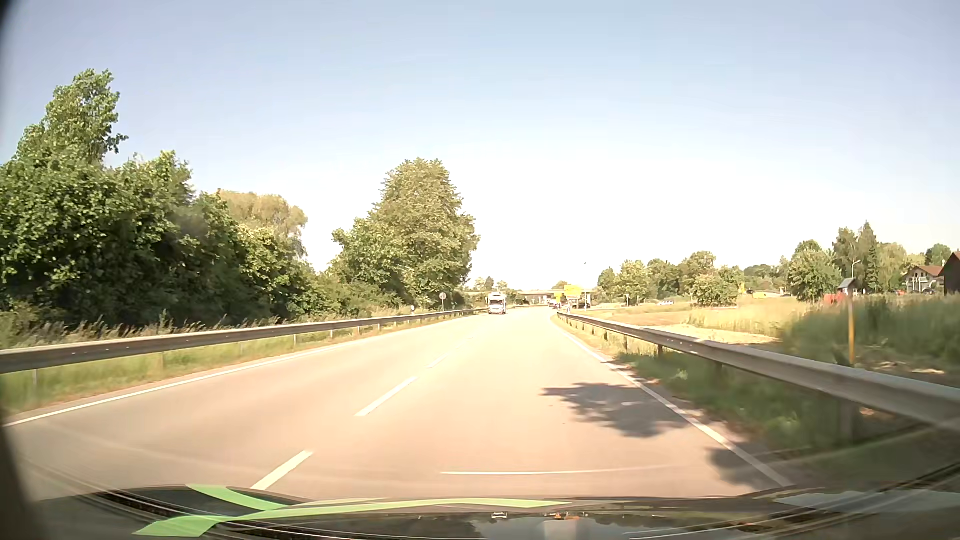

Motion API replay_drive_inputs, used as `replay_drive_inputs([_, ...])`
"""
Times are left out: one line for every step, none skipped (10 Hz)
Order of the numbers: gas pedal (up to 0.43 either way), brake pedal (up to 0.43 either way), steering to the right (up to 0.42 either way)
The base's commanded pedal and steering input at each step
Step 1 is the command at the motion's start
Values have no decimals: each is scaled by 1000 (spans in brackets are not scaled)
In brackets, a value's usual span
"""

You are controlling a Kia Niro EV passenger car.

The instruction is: Follow the waypoints while adhering to traffic rules and regulations

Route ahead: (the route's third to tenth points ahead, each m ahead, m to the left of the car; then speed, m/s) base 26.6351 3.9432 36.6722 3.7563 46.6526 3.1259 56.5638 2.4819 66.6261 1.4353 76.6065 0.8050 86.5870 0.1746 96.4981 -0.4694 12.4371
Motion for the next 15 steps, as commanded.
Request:
replay_drive_inputs([157, 0, 1])
replay_drive_inputs([157, 0, 1])
replay_drive_inputs([157, 0, 1])
replay_drive_inputs([157, 0, 1])
replay_drive_inputs([157, 0, 1])
replay_drive_inputs([157, 0, 1])
replay_drive_inputs([157, 0, 1])
replay_drive_inputs([157, 0, 1])
replay_drive_inputs([157, 0, 1])
replay_drive_inputs([157, 0, 1])
replay_drive_inputs([157, 0, 1])
replay_drive_inputs([157, 0, 1])
replay_drive_inputs([157, 0, 1])
replay_drive_inputs([157, 0, 1])
replay_drive_inputs([157, 0, 1])
